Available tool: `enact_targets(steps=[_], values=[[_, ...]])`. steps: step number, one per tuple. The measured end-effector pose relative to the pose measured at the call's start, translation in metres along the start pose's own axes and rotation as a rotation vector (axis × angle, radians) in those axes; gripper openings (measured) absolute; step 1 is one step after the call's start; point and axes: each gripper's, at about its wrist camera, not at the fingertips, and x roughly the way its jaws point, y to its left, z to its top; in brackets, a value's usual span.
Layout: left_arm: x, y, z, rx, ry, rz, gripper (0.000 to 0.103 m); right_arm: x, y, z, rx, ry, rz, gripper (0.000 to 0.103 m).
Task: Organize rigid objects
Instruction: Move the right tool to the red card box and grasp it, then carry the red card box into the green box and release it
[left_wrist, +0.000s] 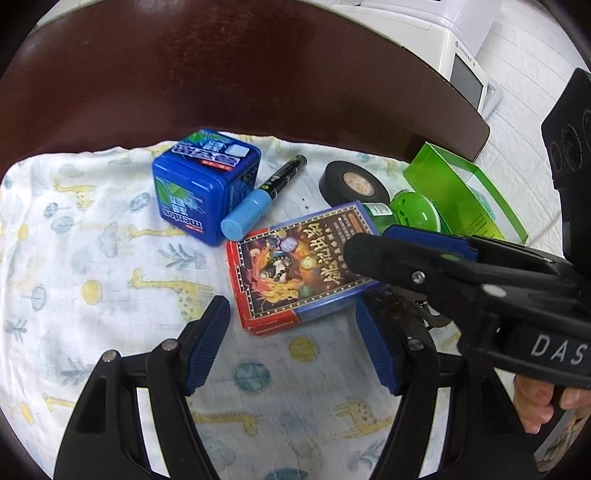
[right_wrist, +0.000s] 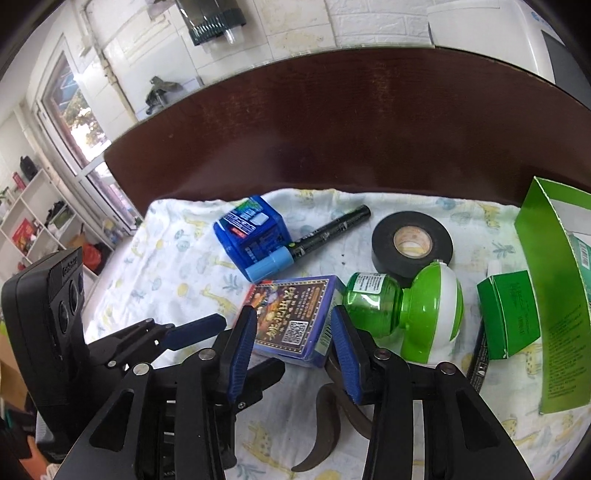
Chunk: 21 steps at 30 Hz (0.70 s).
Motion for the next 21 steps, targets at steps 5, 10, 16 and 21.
enact_targets(steps=[5,10,16,21], values=[[0.002,0.003,0.003,-0.012,0.000,-0.023,0.057,0.011,-0.005,0.001,0.012,0.018,-0.038,0.035],[-0.001,-0.001,0.000,0.008,0.001,0.001,0.055,0.010,-0.001,0.001,-0.021,0.019,-0.060,0.034],[-0.011,-0.009,-0.001,0.024,-0.017,0.029,0.055,0.003,-0.004,-0.001,-0.017,0.018,-0.032,0.034],[-0.028,-0.022,0.005,0.054,-0.068,0.063,0.055,-0.010,-0.002,-0.003,-0.027,-0.005,-0.016,0.034]])
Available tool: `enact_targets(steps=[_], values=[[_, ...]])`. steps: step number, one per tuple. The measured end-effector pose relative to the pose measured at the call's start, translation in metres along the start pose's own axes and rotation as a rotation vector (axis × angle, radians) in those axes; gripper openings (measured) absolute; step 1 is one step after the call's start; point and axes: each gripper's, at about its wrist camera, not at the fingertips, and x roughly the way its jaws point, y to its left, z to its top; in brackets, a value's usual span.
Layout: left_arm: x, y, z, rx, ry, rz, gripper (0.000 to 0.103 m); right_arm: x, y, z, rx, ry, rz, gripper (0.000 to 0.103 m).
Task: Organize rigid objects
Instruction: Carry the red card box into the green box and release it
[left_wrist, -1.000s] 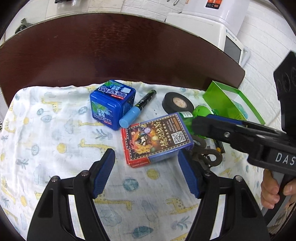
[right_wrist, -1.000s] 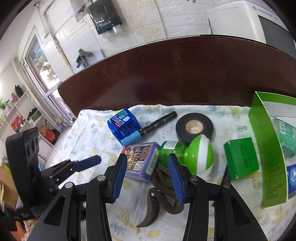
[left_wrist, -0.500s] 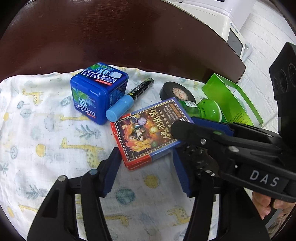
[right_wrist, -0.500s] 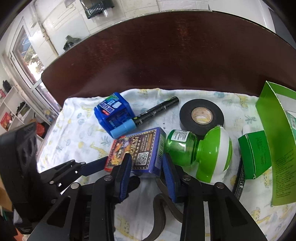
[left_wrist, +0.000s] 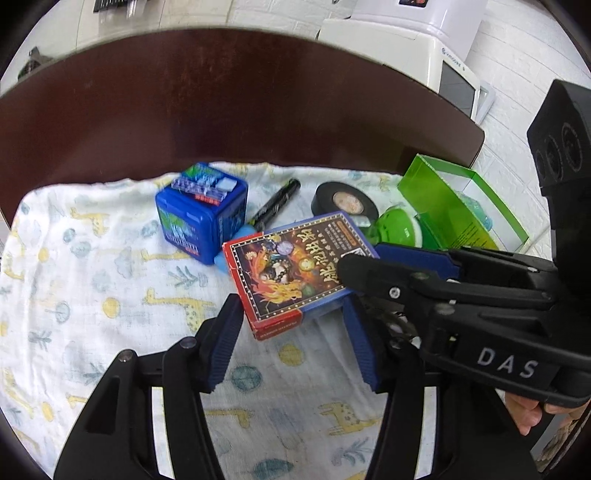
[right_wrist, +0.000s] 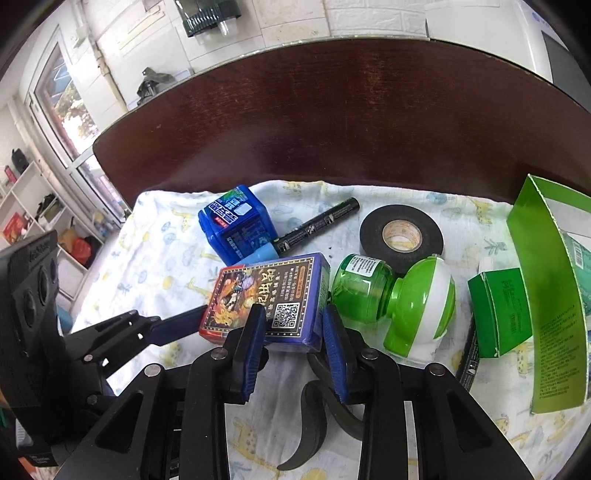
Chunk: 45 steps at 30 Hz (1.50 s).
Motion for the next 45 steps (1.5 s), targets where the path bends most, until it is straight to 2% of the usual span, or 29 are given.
enact_targets(steps=[8,17,29,36,45], values=[[-0.016,-0.034,0.013,0.073,-0.049,0.031,0.055,-0.029,-0.009,0.001,0.013,-0.062,0.027,0.034],[-0.017,-0.086,0.029,0.166,-0.071,0.030,0.055,-0.075,-0.049,-0.005,0.080,-0.160,0.034,0.034],[0.002,-0.182,0.049,0.323,-0.060,-0.022,0.053,-0.124,-0.126,-0.023,0.202,-0.249,0.014,0.034],[0.026,-0.238,0.049,0.397,-0.025,-0.074,0.053,-0.155,-0.192,-0.044,0.303,-0.294,-0.037,0.034],[0.059,-0.286,0.047,0.456,0.038,-0.087,0.053,-0.164,-0.249,-0.064,0.399,-0.304,-0.057,0.034]])
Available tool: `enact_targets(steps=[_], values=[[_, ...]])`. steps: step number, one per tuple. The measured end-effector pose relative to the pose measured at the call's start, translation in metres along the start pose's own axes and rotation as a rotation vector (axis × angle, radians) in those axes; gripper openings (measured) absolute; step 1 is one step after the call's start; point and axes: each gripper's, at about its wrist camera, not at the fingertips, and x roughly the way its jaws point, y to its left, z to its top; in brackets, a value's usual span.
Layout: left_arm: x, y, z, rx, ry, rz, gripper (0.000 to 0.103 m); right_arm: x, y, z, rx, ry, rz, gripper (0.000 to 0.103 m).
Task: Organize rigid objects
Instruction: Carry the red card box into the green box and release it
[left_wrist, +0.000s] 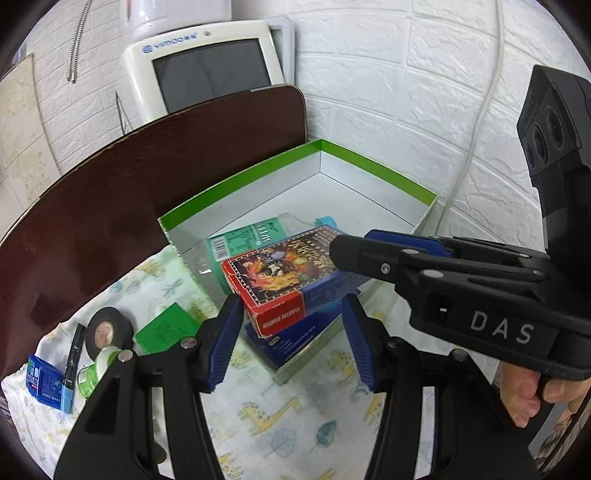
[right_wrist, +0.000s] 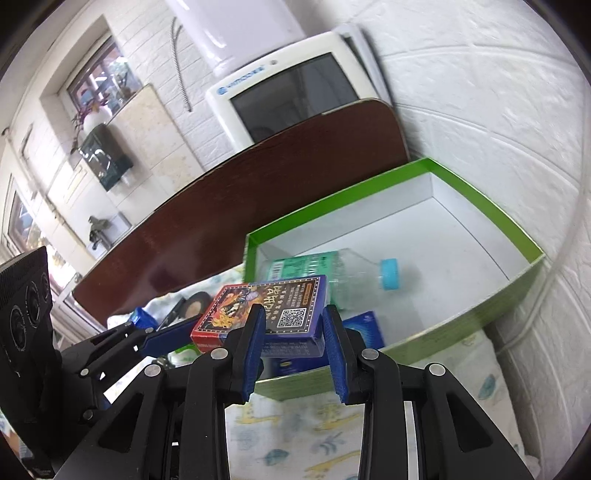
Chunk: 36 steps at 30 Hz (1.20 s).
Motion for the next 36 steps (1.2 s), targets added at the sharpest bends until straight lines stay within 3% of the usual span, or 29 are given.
enact_targets(steps=[25,28,31,36], values=[[0.060,0.012,0.021,-0.034,0.120,0.021,0.053,0.045,-0.036,0.012,0.052,0.052,0.017,0.034],[0.064,0.015,0.024,-0.030,0.116,0.010,0.053,0.052,-0.037,0.017,0.044,0.053,0.001,0.034],[0.061,0.013,0.028,-0.012,0.102,-0.003,0.053,0.054,-0.031,0.020,0.027,0.057,0.055,0.034],[0.054,0.010,0.029,0.028,0.086,0.009,0.054,0.058,-0.025,0.017,0.019,0.068,0.057,0.034]])
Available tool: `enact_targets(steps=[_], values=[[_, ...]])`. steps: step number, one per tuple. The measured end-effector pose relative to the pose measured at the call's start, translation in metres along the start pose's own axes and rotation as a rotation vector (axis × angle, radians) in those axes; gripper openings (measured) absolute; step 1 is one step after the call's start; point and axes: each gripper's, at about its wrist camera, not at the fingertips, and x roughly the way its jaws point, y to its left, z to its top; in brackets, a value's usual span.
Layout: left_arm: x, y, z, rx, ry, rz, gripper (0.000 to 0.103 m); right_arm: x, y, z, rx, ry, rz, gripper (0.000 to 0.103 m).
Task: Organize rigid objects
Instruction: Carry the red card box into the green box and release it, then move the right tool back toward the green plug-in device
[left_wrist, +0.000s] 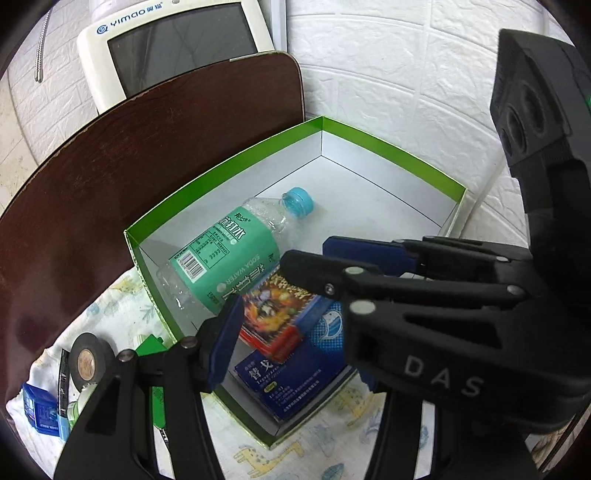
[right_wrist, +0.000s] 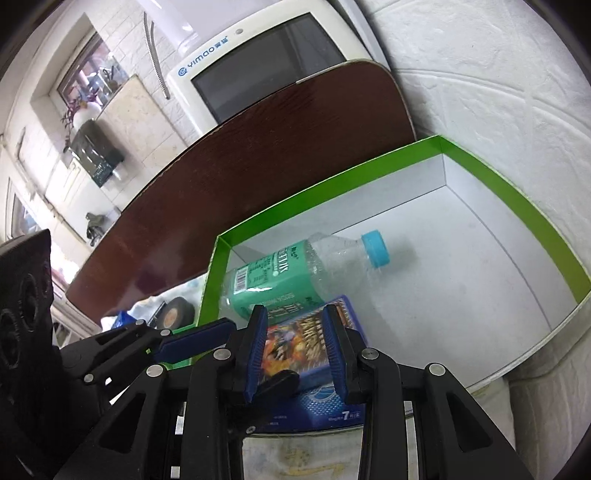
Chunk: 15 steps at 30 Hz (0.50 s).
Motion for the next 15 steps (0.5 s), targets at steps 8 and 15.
enact_targets(steps=[8,15], values=[[-0.016,0.023,-0.016,-0.082,-0.012,0.037,0.055,-0.014,-0.001,-0.002,0.017,-0.019,-0.030,0.034],[-0.045,0.063,-0.040,-0.207,-0.044,0.092,0.055,-0.016,0.020,-0.007,-0.014,-0.006,-0.020,0.034]])
